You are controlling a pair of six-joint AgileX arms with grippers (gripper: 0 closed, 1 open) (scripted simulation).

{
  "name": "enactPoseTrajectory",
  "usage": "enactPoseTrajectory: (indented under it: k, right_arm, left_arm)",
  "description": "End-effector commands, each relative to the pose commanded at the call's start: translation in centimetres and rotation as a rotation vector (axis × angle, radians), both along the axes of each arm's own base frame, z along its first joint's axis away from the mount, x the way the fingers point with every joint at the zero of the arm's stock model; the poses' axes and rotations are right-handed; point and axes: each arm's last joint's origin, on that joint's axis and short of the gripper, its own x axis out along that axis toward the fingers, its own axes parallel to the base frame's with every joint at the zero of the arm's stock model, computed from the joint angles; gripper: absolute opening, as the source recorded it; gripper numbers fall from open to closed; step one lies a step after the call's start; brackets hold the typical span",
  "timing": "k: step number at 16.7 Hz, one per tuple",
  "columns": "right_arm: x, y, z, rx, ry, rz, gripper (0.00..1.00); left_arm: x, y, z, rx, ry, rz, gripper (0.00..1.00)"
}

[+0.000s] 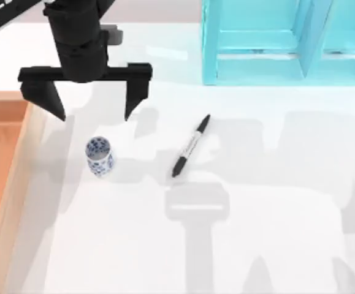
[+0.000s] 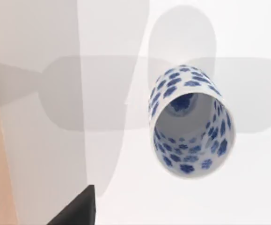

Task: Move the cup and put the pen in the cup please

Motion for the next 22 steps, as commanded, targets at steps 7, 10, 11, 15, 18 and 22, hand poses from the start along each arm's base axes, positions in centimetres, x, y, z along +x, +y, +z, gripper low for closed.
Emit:
enactPoseTrajectory:
  k: [7, 10, 11, 15, 18, 22]
  right_arm:
    - [0.0, 0.0, 0.0, 0.000, 0.000, 0.000, 1.00]
    - [0.0, 0.0, 0.0, 0.000, 0.000, 0.000, 1.00]
    - [0.0, 0.0, 0.0, 0.000, 0.000, 0.000, 1.00]
    - [0.0, 0.0, 0.0, 0.000, 0.000, 0.000, 1.00]
    - [0.0, 0.0, 0.0, 0.000, 0.000, 0.000, 1.00]
    - [0.0, 0.0, 0.0, 0.000, 0.000, 0.000, 1.00]
  left_arm:
    - [-1.2, 0.5, 7.9, -0.006, -0.018, -0.007, 1.00]
    - [-1.4, 0.6, 8.4, -0.006, -0.020, -0.007, 1.00]
    - [-1.4, 0.6, 8.4, -0.006, -0.020, -0.007, 1.00]
    - [-1.0, -0.6, 7.8, 0.006, -0.050, -0.039, 1.00]
    - [-0.2, -4.5, 5.0, 0.046, -0.072, -0.141, 1.00]
    - [-0.4, -11.4, -1.4, 0.118, -0.068, -0.327, 1.00]
